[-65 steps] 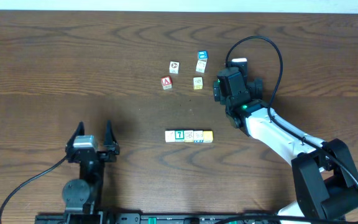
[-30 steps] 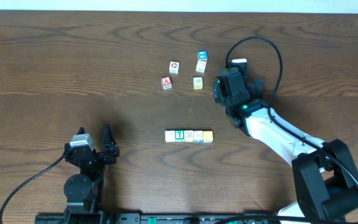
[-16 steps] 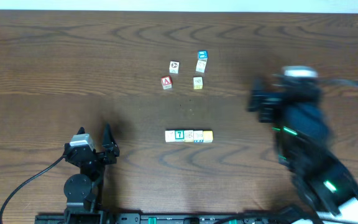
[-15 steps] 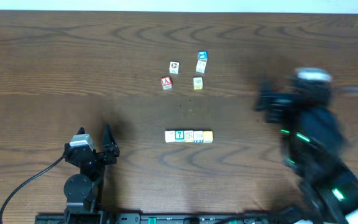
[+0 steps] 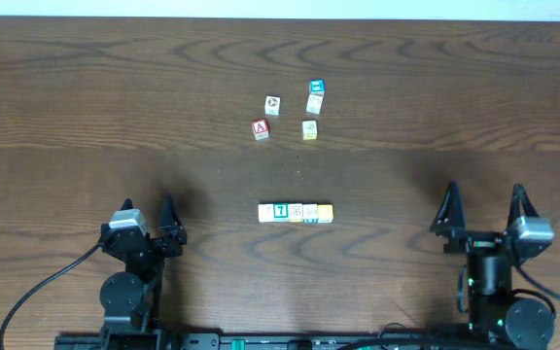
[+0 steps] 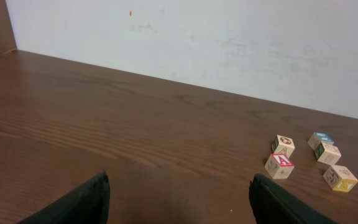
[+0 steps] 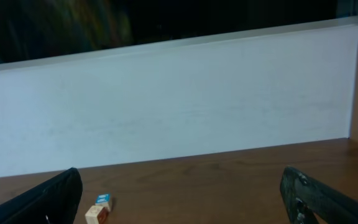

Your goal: Lift 5 blocks

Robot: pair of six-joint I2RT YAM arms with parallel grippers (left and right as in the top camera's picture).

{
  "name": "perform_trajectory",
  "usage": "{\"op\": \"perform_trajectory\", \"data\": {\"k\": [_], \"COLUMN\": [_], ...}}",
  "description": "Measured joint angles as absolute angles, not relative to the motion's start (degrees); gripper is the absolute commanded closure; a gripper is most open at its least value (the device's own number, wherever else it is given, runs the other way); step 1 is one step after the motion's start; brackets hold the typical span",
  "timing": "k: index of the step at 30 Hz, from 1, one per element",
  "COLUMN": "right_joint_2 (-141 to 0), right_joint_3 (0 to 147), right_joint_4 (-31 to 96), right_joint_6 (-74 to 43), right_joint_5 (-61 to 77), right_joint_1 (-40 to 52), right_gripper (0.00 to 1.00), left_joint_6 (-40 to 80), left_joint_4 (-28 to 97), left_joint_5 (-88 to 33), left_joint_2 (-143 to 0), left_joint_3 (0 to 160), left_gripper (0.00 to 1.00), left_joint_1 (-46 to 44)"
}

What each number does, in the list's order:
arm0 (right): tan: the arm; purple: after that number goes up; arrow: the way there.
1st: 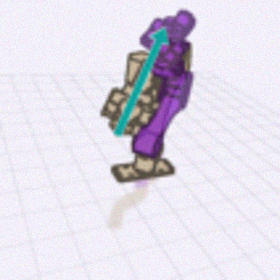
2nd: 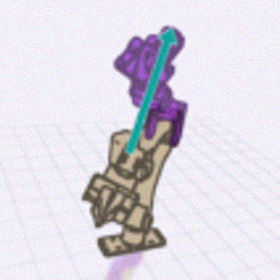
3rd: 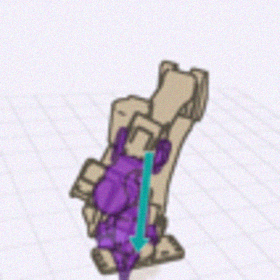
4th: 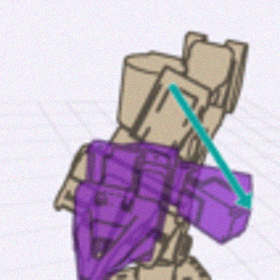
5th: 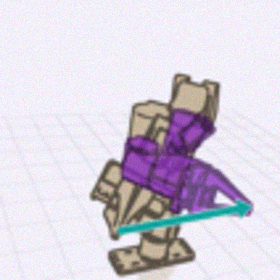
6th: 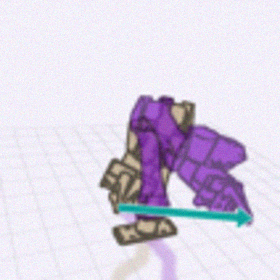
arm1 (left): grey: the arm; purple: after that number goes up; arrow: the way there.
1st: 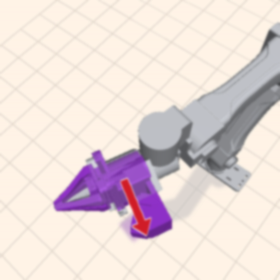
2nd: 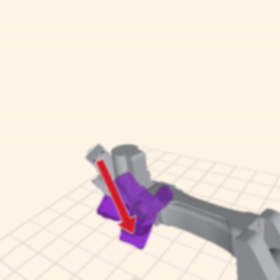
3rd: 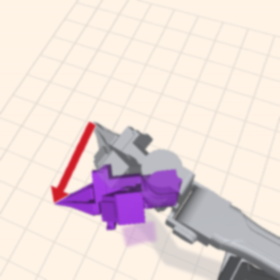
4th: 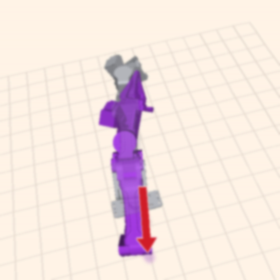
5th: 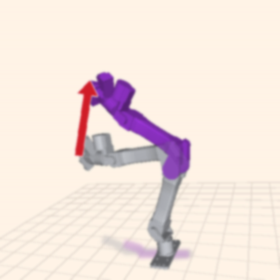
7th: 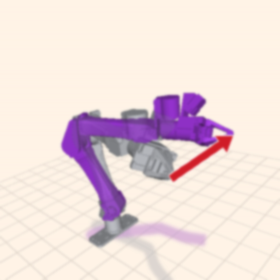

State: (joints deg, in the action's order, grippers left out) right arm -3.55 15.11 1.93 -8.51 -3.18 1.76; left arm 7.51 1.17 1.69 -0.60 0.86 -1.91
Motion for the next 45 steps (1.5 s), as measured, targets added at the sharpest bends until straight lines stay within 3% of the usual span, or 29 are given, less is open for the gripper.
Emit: {"op": "perform_trajectory", "data": {"k": [20,45], "right_joint_2": [-0.7,-0.7], "right_joint_3": [1.4,1.1], "right_joint_4": [5.3,5.3], "right_joint_6": [-8.3,-5.4], "right_joint_5": [-1.9,-1.4], "right_joint_1": [1.6,0.8], "right_gripper": [0.01,0.01], "left_joint_6": [7.5,7.5], "left_joint_4": [1.2,1.2], "left_joint_5": [1.7,1.7], "left_joint_2": [-0.6,-0.6], "left_joint_3": [0.9,0.9], "left_gripper": [0.28,0.28], "left_joint_1": [-1.9,-1.9]}}
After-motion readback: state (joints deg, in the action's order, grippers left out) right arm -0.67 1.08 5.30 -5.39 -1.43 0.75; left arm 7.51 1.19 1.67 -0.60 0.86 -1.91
